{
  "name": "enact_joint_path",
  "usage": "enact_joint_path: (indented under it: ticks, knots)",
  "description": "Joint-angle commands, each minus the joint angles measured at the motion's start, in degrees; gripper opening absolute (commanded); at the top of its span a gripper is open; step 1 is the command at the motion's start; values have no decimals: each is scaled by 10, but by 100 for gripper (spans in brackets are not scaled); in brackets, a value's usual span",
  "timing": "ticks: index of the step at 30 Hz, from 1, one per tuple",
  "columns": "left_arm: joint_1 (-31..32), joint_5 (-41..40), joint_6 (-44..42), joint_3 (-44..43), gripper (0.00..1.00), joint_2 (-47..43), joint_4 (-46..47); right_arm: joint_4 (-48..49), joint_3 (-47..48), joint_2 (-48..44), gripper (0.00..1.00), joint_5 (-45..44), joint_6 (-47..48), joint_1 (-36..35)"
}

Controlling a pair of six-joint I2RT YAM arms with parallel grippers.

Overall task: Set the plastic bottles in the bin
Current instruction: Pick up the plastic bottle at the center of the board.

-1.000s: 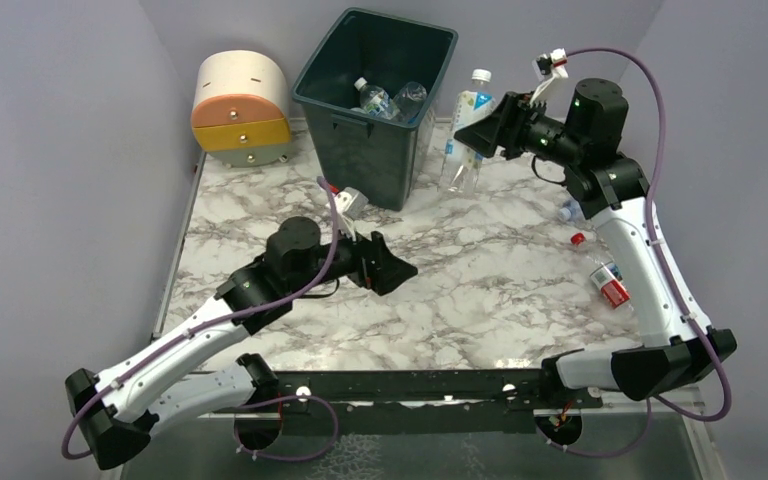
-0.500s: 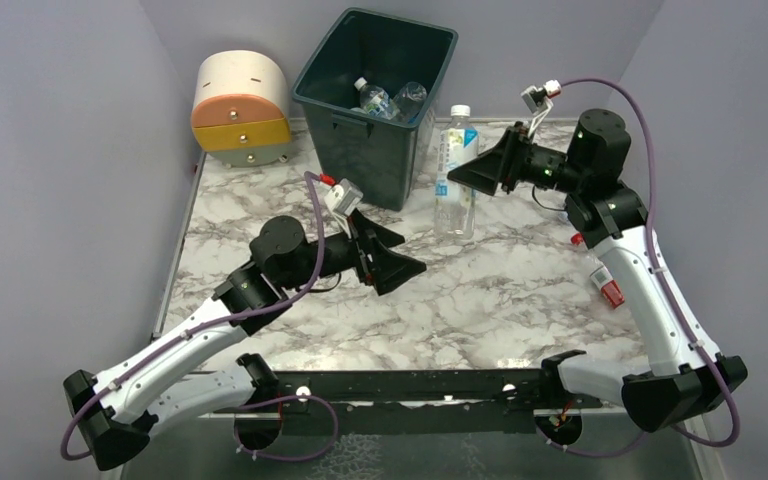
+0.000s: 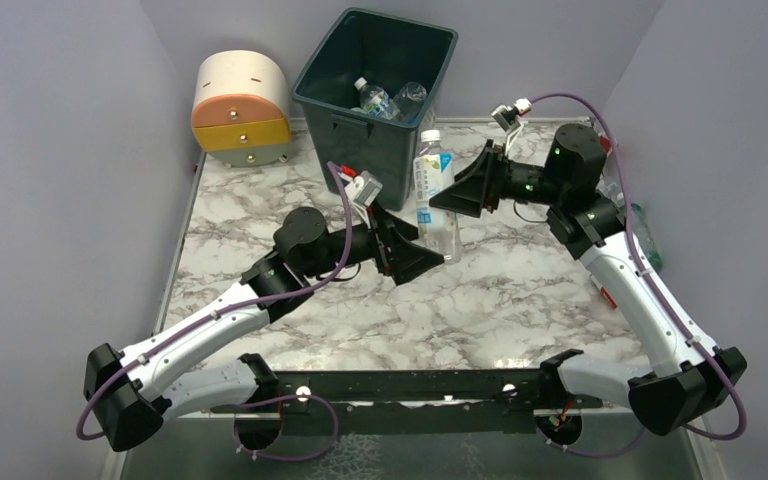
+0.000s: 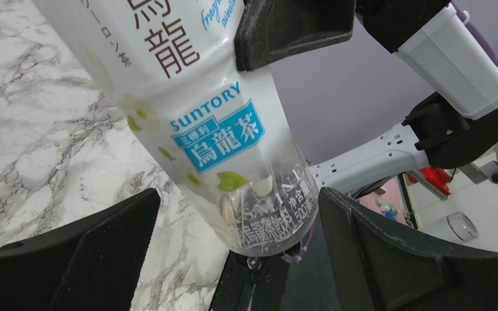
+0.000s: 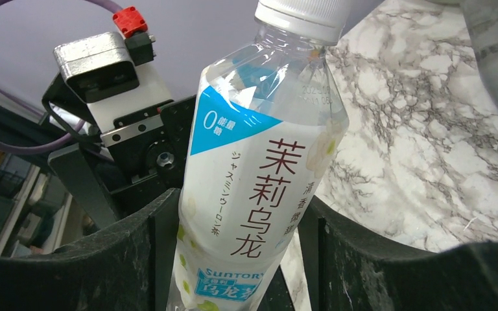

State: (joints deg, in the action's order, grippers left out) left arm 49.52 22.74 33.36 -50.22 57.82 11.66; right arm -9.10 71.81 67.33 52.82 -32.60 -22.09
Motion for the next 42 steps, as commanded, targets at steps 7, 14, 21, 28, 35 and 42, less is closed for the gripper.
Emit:
enact_joint_path:
  ticks: [7,14,21,28,35,42]
  knots:
    - [2,-11,13,-7,99,11,64,44,-12,-20,64,28,-11,-19]
    - [1,-15,16,-9,94,27,74,49,-16,-19,64,33,-13,-25]
    - [2,-14,18,-13,87,39,82,52,-19,-14,64,37,-12,-31]
    - [2,-3,19,-25,64,56,84,52,-21,-9,66,34,-8,-36]
    - [1,1,18,-30,61,62,84,31,-12,-8,80,15,8,-36]
    - [-6,3,12,-35,61,60,79,-9,6,-12,92,-67,16,-36]
